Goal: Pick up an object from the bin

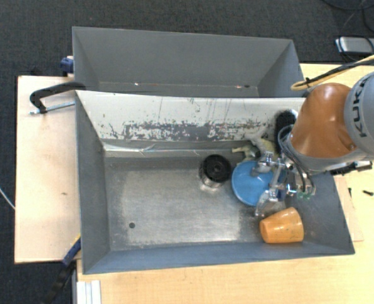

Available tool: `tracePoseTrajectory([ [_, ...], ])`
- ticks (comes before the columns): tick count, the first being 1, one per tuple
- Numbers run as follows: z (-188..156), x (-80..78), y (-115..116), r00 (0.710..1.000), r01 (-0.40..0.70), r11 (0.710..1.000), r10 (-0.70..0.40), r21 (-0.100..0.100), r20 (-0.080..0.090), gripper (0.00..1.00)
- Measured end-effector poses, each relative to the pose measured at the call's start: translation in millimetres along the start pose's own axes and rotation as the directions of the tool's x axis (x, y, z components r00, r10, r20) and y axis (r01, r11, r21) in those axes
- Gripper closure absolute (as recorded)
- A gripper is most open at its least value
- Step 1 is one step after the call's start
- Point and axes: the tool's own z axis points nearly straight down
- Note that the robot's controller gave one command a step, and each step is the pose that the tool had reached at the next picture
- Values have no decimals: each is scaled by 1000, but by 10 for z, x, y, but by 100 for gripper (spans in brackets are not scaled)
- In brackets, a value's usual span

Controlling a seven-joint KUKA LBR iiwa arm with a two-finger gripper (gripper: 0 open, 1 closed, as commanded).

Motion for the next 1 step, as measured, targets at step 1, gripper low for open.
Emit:
tracePoseTrajectory([
  [1,-7,-10,4,1000,0,1000,0,0,1,0],
])
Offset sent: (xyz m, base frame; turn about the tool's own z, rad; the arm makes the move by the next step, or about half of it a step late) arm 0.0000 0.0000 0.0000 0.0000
